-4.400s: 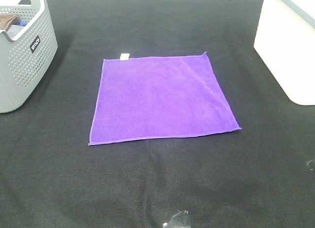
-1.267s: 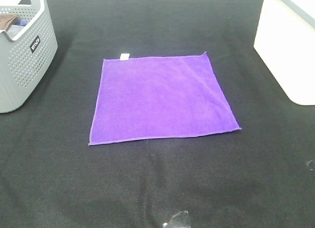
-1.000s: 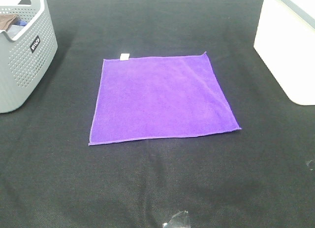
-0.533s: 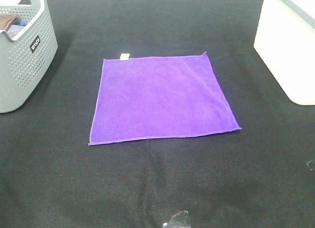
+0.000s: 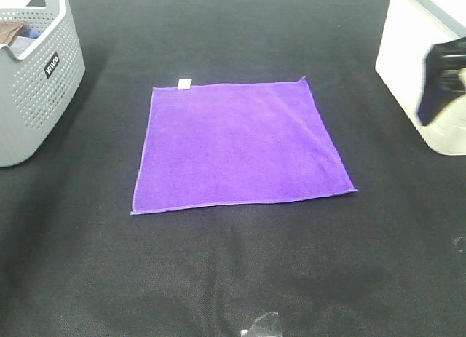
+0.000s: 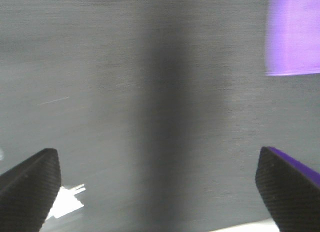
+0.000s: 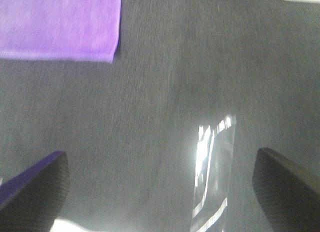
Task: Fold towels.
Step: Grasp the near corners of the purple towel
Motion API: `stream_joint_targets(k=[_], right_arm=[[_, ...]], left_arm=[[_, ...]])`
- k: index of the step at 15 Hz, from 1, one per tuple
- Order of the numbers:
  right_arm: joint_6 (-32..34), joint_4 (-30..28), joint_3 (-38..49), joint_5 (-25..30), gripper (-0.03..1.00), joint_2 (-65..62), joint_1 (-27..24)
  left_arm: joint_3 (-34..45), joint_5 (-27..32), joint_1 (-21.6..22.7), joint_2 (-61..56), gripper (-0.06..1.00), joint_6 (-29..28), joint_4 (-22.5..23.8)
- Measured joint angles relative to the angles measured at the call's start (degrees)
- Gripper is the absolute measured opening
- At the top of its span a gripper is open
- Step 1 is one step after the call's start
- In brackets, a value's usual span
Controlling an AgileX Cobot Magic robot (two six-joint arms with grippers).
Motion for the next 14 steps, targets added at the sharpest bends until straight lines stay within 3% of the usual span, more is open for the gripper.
stream_joint_targets(k=[2,5,9,14], right_arm=[[-1.4,3.2,-2.3,-1.6,0.96,6.1,-1.8],[-10.6,16.3,-4.1,-4.4,0.96,13.8,-7.6],[-16.4,19.9,-4.8,-10.1,0.96,20.3,-8.3],[-16.5,23.4,-4.8,-9.4,0.96,23.0,-6.5]], left_arm=[[-3.0,-1.3,-2.9,7.4,0.99,2.1,-4.1],[-8.1,-5.8,-8.4,18.4,0.99,1.0,-3.4],[-13.9,-10.5,-9.4,30.3,0.99,-1.8,-3.7],[-14.2,-13.6,-9.4,35.0,0.99,-1.6,-4.8]])
